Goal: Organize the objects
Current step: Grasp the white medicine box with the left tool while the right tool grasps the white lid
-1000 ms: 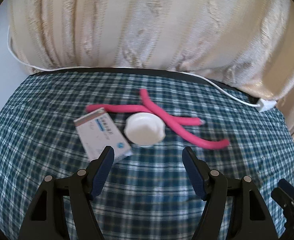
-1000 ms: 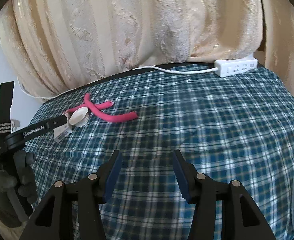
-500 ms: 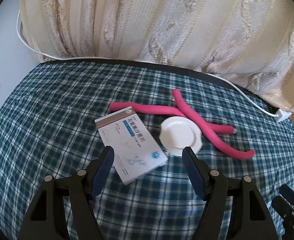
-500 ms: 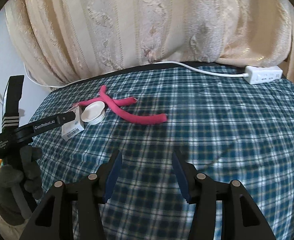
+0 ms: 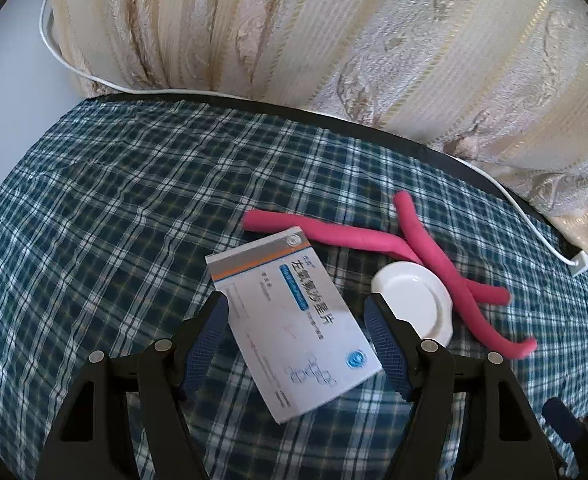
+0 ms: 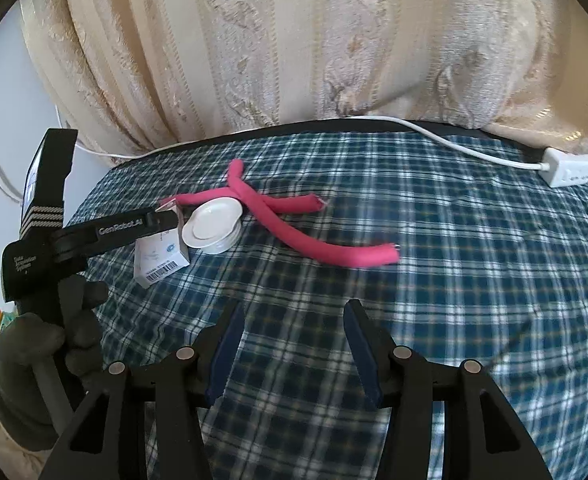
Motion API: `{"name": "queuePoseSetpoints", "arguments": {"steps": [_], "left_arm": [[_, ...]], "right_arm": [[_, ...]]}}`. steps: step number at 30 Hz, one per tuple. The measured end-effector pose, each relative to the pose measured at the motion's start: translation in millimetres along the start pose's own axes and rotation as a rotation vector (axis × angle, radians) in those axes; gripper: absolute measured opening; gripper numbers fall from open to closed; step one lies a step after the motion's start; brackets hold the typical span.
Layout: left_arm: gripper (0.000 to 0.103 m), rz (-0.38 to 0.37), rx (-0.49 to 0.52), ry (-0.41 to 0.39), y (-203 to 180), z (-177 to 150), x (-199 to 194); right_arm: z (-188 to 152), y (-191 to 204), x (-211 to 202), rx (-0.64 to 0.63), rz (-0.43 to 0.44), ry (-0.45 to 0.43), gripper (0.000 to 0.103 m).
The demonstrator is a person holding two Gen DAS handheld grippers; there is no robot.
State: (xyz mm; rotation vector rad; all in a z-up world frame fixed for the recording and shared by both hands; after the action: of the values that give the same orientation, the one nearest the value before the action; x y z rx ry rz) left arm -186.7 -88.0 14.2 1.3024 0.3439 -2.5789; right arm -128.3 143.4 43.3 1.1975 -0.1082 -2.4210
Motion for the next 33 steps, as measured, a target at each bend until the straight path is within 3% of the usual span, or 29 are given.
{"name": "queuePoseSetpoints", "arguments": {"steps": [10, 18, 33], "left_arm": [[0.075, -0.055, -0.011, -0.007, 4, 12, 6], [0.078, -0.004, 0.016, -0.02, 0, 11, 8], [0.079, -0.001, -0.022, 0.043, 8, 5, 26]], "right_arm": [[0, 10, 20, -0.004, 0.008, 0.032, 0.055], [4, 12, 23, 0.016, 0.003, 0.014, 0.071], [2, 12, 27, 0.014, 0.019, 0.015, 0.075]]}}
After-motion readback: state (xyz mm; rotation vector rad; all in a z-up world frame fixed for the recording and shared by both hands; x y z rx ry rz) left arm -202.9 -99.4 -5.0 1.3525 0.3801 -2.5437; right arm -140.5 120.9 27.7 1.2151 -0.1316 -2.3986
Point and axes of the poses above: each gripper's, at about its wrist camera, not at the fingertips, and x roughly the way its jaws point, y to its left, z to its top, the point moved 2 cm from there along x, roughly the way its jaws point, and after that the axes turned 3 degrees about z, right-handed, at the moved point
